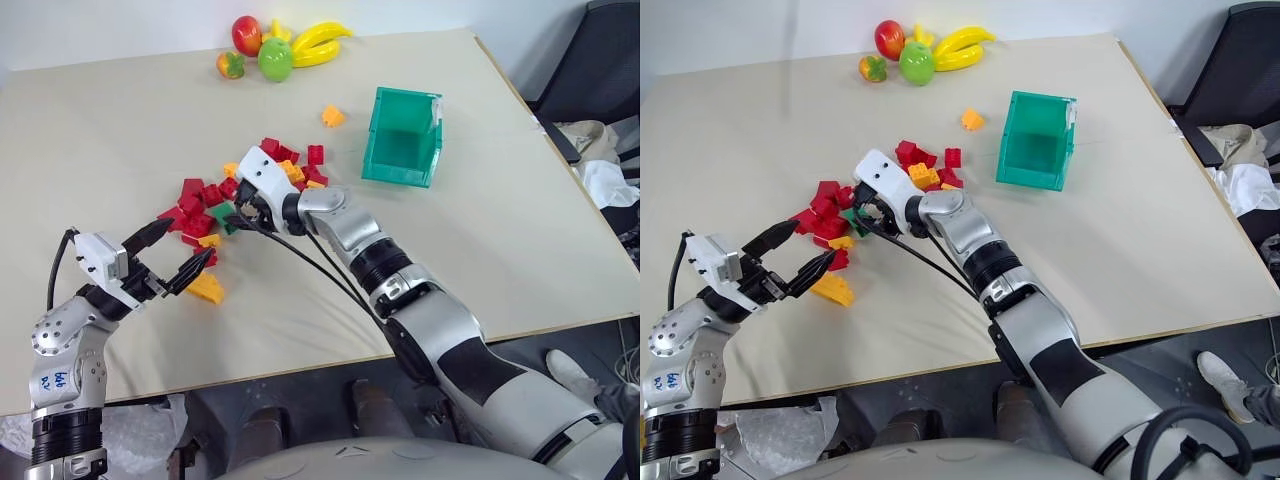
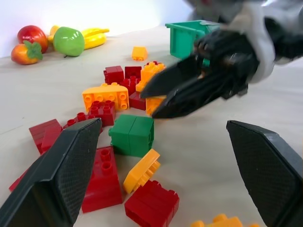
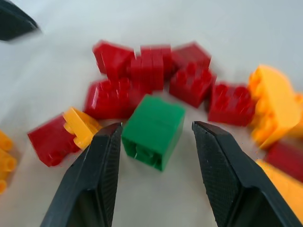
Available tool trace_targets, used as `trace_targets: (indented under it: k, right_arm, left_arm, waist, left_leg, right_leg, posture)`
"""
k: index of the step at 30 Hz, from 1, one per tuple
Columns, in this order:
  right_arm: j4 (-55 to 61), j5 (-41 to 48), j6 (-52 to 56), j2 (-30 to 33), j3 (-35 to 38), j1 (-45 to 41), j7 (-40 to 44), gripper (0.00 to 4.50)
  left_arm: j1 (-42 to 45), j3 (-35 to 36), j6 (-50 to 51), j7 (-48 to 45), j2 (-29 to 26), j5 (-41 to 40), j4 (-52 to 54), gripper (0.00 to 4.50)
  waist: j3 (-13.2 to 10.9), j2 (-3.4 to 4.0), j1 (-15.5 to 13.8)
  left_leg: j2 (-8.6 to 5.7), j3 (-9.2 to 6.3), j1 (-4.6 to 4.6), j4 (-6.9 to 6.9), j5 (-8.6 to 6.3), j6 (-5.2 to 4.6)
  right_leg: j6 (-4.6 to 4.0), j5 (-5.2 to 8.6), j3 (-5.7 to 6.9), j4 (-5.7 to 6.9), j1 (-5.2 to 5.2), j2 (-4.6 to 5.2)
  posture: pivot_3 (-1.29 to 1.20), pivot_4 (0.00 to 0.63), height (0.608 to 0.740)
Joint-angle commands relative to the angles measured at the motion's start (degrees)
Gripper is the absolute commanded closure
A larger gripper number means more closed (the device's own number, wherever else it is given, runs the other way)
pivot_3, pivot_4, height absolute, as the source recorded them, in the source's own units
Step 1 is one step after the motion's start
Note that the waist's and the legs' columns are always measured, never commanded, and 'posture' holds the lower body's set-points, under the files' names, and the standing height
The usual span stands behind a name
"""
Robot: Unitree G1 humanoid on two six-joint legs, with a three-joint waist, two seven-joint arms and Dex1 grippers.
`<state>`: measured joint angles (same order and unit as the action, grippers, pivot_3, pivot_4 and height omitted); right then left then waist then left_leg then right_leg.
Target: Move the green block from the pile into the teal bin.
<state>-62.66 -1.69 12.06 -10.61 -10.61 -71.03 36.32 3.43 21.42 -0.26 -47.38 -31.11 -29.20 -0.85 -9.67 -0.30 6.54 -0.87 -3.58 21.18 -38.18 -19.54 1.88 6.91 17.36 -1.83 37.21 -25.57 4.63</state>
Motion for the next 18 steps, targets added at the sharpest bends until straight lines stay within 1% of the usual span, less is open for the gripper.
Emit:
trace_targets:
  k: [1, 9, 15, 18]
  right_arm:
    - [-3.8, -0.3, -2.9, -4.7, 1.1, -3.7, -4.0, 2.04]
    - [-7.9, -0.3, -4.5, -9.1, 1.3, -4.4, -8.5, 2.04]
    - [-8.9, 1.2, -6.9, -11.0, 3.1, -5.1, -10.0, 2.04]
    - [-9.9, 1.9, -6.4, -11.6, 4.5, -5.5, -12.2, 2.04]
  left_arm:
    - [-1.4, 1.6, -0.9, 0.5, -0.1, -0.7, 2.6, 0.0]
    - [-5.0, 3.2, -0.4, 1.7, -0.1, -1.3, 6.0, 0.0]
    - [-5.5, 3.3, 0.0, 2.4, -0.1, -1.3, 7.0, 0.0]
    - [-5.4, 3.2, -0.1, 2.4, -0.1, -1.2, 6.9, 0.0]
  waist:
    - [0.0, 0.01, 0.0]
    - [0.0, 0.01, 0.1]
    - [0.0, 0.02, 0.2]
    - [0.0, 0.01, 0.1]
  left_leg:
    - [0.01, 0.0, 0.0, 0.0, 0.0, 0.0]
    - [0.02, 0.0, 0.0, 0.01, 0.0, 0.0]
    - [0.04, 0.01, 0.0, 0.01, 0.0, 0.0]
    - [0.0, 0.0, 0.0, 0.0, 0.0, 0.0]
  right_leg:
    - [0.0, 0.0, 0.0, 0.0, 0.0, 0.0]
    - [0.0, 0.0, -0.02, 0.0, 0.0, 0.0]
    - [-0.01, 0.0, -0.01, 0.05, -0.02, -0.02]
    - [-0.01, 0.0, -0.03, 0.06, -0.02, 0.01]
  posture:
    - [0.0, 0.15, 0.74]
    - [0.0, 0.15, 0.74]
    - [0.0, 0.15, 0.74]
    - [0.0, 0.15, 0.74]
